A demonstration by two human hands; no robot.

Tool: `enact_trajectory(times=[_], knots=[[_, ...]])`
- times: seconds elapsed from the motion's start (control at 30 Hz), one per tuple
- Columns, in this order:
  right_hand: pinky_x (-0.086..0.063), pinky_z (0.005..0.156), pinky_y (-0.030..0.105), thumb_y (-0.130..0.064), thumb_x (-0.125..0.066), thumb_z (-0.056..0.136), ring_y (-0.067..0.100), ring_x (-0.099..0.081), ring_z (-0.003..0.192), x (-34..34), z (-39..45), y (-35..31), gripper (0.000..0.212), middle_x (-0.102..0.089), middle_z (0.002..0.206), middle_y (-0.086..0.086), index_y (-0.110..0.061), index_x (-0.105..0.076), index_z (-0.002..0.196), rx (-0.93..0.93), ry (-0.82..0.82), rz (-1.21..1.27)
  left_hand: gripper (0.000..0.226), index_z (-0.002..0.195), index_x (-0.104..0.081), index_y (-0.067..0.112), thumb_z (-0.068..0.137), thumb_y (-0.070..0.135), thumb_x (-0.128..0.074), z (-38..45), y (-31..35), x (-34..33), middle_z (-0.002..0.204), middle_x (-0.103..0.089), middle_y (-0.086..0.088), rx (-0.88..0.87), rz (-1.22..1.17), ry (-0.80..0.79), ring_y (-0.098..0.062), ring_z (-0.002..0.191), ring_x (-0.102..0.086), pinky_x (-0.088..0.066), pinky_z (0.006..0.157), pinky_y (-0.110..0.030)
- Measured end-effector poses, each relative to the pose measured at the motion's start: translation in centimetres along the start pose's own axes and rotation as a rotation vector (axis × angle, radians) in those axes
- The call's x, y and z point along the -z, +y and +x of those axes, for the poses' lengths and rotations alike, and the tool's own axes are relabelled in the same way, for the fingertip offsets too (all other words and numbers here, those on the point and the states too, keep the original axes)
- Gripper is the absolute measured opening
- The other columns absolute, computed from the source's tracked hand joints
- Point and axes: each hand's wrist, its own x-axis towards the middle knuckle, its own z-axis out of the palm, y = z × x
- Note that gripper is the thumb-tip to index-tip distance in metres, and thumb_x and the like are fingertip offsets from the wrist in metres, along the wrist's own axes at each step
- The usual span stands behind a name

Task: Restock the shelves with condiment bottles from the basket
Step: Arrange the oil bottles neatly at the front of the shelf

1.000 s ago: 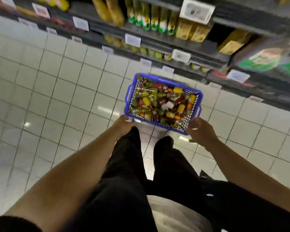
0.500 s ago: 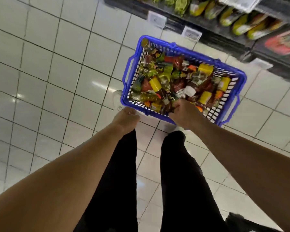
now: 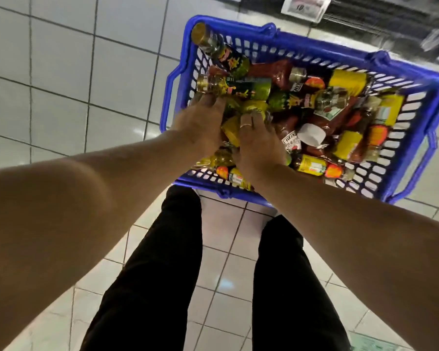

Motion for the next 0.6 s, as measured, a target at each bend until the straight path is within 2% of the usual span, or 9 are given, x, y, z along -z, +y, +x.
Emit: enact_trajectory(times=[0.13, 0.23, 0.3, 0.47, 0.6], knots=[[-0.051, 0.090, 0.042, -0.044, -0.076, 0.079, 0.036, -0.058, 0.116, 2.0, -1.8, 3.3, 0.077, -0.053, 0.134, 0.012, -0.010, -0.048, 0.142, 0.009, -0.067, 0.146, 0.089, 0.154, -0.027, 0.019, 0.079, 0.019, -0.076, 0.0, 0.2, -0.8, 0.153, -0.038, -0.015, -0.034, 0.064, 0.014, -0.037, 0.143, -0.035, -0.040, 0.108, -0.057], [-0.047, 0.078, 0.031, -0.046, -0.078, 0.071, 0.027, -0.061, 0.095, 3.7, -4.2, 7.4, 0.058, -0.062, 0.109, 0.007, -0.014, -0.064, 0.117, 0.034, -0.117, 0.225, 0.088, 0.150, -0.030, 0.014, 0.076, 0.017, -0.078, 0.6, 0.3, -1.2, 0.151, -0.041, -0.015, -0.027, 0.064, 0.050, -0.037, 0.141, -0.038, -0.036, 0.111, -0.058], [-0.041, 0.074, 0.025, -0.043, -0.081, 0.068, 0.021, -0.060, 0.088, 4.8, -5.7, 10.5, 0.049, -0.062, 0.098, 0.000, -0.019, -0.067, 0.108, -0.001, -0.144, 0.257, 0.085, 0.147, -0.031, 0.013, 0.077, 0.014, -0.077, 1.1, 0.3, -1.2, 0.152, -0.041, -0.016, -0.026, 0.061, 0.053, -0.037, 0.142, -0.037, -0.034, 0.112, -0.057], [-0.040, 0.082, 0.027, -0.041, -0.082, 0.064, 0.025, -0.064, 0.098, 6.4, -8.3, 17.2, 0.056, -0.068, 0.112, 0.005, -0.021, -0.067, 0.113, -0.088, -0.174, 0.214, 0.095, 0.153, -0.024, 0.007, 0.075, 0.006, -0.078, 2.2, 1.0, -0.6, 0.150, -0.042, -0.022, -0.004, 0.148, 0.009, -0.040, 0.140, -0.040, -0.034, 0.111, -0.057], [-0.041, 0.084, 0.028, -0.035, -0.084, 0.067, 0.025, -0.061, 0.095, 5.5, -8.2, 19.6, 0.059, -0.068, 0.112, 0.007, -0.021, -0.064, 0.121, -0.125, -0.145, 0.218, 0.086, 0.148, -0.033, 0.003, 0.075, 0.006, -0.077, 2.9, 1.6, -0.6, 0.142, -0.050, -0.022, 0.035, 0.255, -0.005, -0.041, 0.133, -0.044, -0.035, 0.109, -0.057]])
